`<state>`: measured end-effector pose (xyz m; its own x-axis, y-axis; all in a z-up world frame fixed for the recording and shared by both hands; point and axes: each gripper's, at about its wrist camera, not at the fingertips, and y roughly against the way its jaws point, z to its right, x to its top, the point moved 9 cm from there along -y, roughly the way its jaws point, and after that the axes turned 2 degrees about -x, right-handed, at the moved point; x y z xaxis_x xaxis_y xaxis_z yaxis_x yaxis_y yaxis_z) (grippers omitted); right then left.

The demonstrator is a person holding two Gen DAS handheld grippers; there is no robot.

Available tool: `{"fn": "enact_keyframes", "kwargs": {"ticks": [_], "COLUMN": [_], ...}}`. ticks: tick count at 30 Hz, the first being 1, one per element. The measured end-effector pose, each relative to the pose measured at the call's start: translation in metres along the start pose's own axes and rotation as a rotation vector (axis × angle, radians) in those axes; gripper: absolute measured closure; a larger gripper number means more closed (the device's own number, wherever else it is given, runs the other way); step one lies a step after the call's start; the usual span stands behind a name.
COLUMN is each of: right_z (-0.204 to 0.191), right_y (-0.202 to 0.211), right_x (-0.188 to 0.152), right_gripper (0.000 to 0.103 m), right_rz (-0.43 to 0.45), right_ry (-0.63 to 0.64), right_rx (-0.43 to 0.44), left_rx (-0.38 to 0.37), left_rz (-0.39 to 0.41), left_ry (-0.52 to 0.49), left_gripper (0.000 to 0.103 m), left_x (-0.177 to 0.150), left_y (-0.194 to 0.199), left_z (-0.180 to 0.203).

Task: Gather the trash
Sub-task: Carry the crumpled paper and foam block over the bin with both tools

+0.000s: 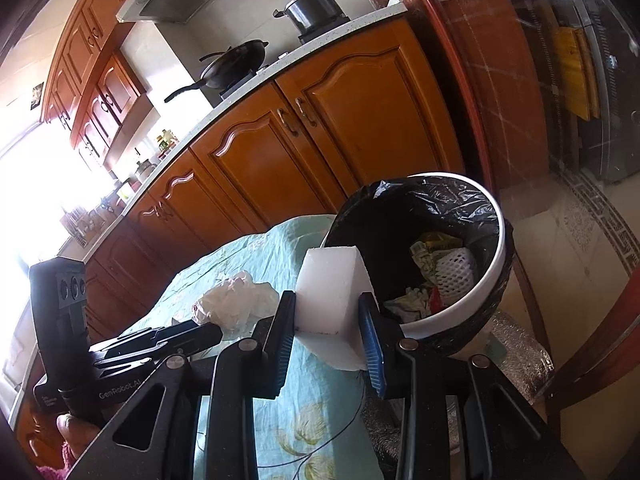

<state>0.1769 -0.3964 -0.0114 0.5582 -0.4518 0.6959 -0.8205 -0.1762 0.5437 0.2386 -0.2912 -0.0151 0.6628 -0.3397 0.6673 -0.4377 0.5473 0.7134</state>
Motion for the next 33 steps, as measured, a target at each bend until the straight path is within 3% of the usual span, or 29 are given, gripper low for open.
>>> {"fn": "enact_keyframes", "kwargs": {"ticks": [17, 33], "right_z": [0.035, 0.062], "right_y": [-0.004, -0.038], "right_x": [0.046, 0.064], "right_gripper": [0.071, 0.071], "right_rz": [0.048, 0.005], "right_ry": [-0.001, -0.003], "right_rx": [-0.07, -0.107], "left_rx": [0.011, 0.035], "left_rz": [0.002, -0.071], "left_ry": [-0.064, -0.082], "left_gripper": [0.073, 0.072], "left_x": [0.051, 0.063], "left_y": [-0.039, -0.088], "left_z": [0.02, 0.024]}}
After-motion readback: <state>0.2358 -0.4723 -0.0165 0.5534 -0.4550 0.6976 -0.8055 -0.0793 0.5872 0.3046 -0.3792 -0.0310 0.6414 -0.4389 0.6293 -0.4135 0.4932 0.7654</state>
